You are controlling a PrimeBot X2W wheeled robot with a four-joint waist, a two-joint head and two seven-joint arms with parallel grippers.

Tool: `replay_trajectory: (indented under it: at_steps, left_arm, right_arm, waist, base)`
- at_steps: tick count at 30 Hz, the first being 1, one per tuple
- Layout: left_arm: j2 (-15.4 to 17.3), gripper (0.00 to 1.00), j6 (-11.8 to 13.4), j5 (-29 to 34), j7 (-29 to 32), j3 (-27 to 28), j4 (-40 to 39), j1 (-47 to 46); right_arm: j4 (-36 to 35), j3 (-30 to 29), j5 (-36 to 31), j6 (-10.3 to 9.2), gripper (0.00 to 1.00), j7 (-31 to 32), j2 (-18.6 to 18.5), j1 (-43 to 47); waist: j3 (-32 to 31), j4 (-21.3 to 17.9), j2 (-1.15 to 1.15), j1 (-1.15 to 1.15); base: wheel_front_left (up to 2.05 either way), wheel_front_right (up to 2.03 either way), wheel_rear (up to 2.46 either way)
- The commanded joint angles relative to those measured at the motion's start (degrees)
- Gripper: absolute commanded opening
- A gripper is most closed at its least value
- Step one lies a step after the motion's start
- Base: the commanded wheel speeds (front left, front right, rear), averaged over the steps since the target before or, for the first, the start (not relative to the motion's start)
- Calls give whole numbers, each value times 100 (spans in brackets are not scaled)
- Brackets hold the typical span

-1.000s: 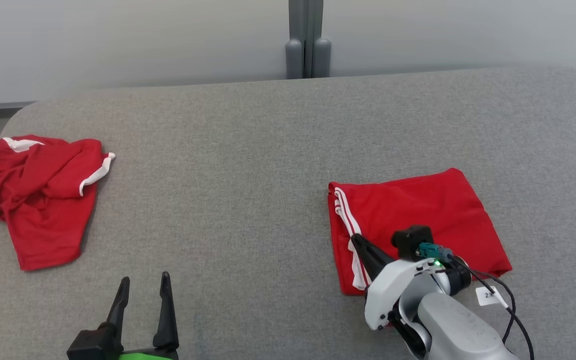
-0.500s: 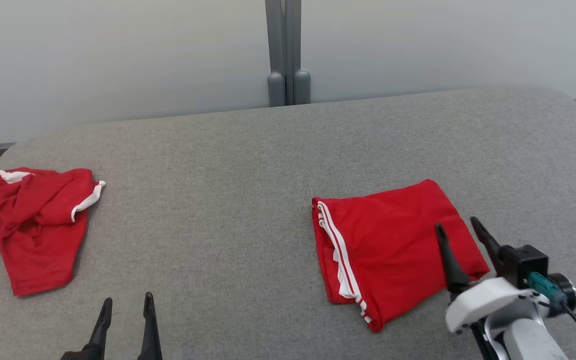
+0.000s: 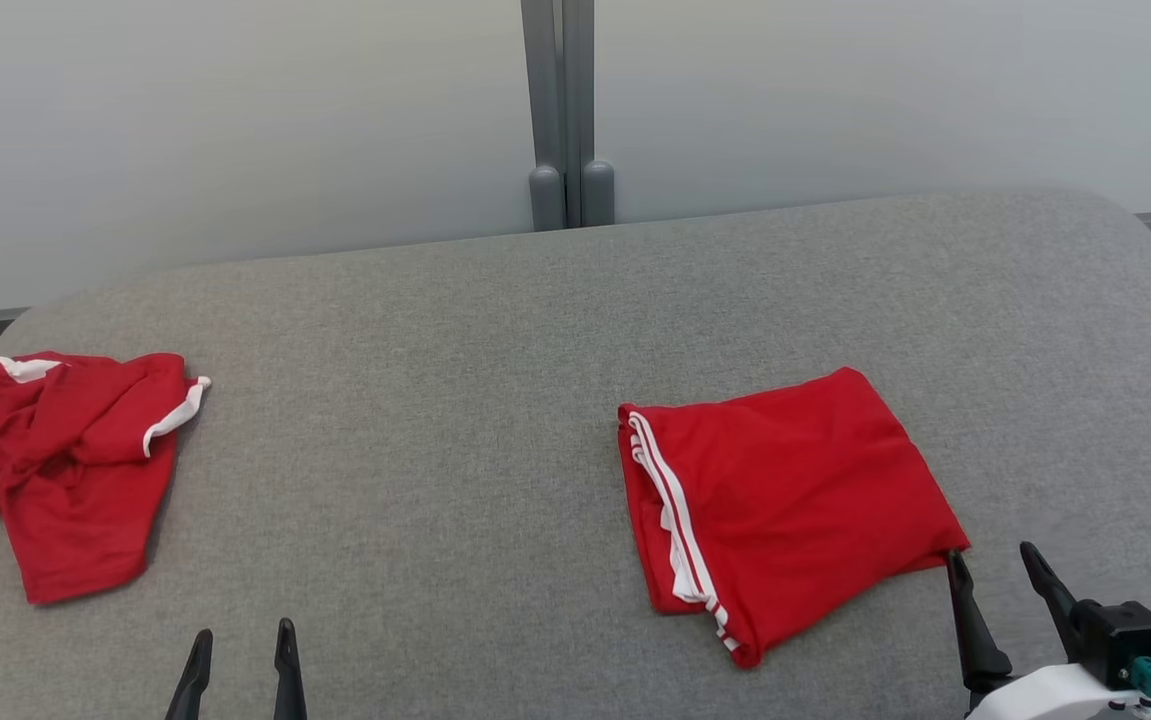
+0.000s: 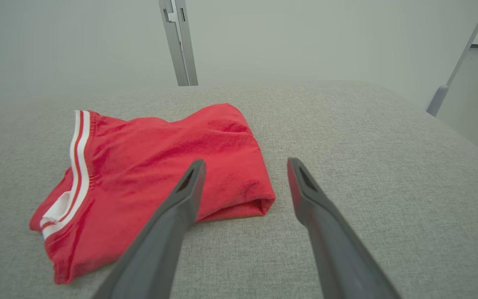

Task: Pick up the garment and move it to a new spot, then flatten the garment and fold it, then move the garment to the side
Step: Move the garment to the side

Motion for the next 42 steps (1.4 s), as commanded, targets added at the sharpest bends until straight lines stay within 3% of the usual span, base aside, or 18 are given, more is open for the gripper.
replay_trajectory:
  at_steps: [1, 10, 16, 21, 30, 31, 32, 37, 42]
  left_arm:
    - [10, 100, -12, 17, -14, 34, -4, 85]
    - [10, 100, -23, -25, -14, 4, 5, -84]
    - [10, 100, -76, -7, -14, -106, -38, -359]
    - [11, 100, -145, 0, -14, -191, -47, -686]
    - [11, 100, -227, 37, -14, -172, 2, -1045]
    - [11, 100, -235, 43, -14, -150, -2, -1066]
    - [11, 100, -249, 65, -14, -126, -7, -1092]
    - [9, 100, -287, 159, -14, 20, -116, -1215]
    - [62, 100, -356, 369, -8, 15, -272, -1506]
  right_arm:
    - [-5, 4, 36, -8, 100, -14, 29, 35]
    - [424, 95, 436, -8, 100, 105, 35, -707]
    - [628, 304, 811, -8, 100, 1788, -372, -1956]
    - [1003, 191, 624, -6, 100, 3184, -550, -2777]
    - [1943, -159, 373, -4, 100, 4153, -229, -3376]
    - [1981, -131, 361, -4, 68, 4161, -220, -3426]
    - [2014, -191, 422, -4, 0, 4095, -179, -3470]
    - [1951, -393, 499, -7, 0, 3626, -125, -3792]
    - [1966, -873, 162, -9, 0, 2947, -343, -4375]
  waist:
    - [5, 1, 0, 0]
    - [218, -24, 0, 0]
    - [669, 3, 0, 0]
    - [1108, 183, 0, 0]
    - [1591, 419, 0, 0]
    - [1623, 417, 0, 0]
    - [1657, 404, 0, 0]
    - [1872, 80, 0, 0]
    - [2411, -383, 0, 0]
  base:
    - [0, 0, 0]
    - [0, 0, 0]
    - [0, 0, 0]
    - [0, 0, 0]
    - [0, 0, 0]
    - [0, 0, 0]
    - [0, 0, 0]
    - [0, 0, 0]
    - [0, 0, 0]
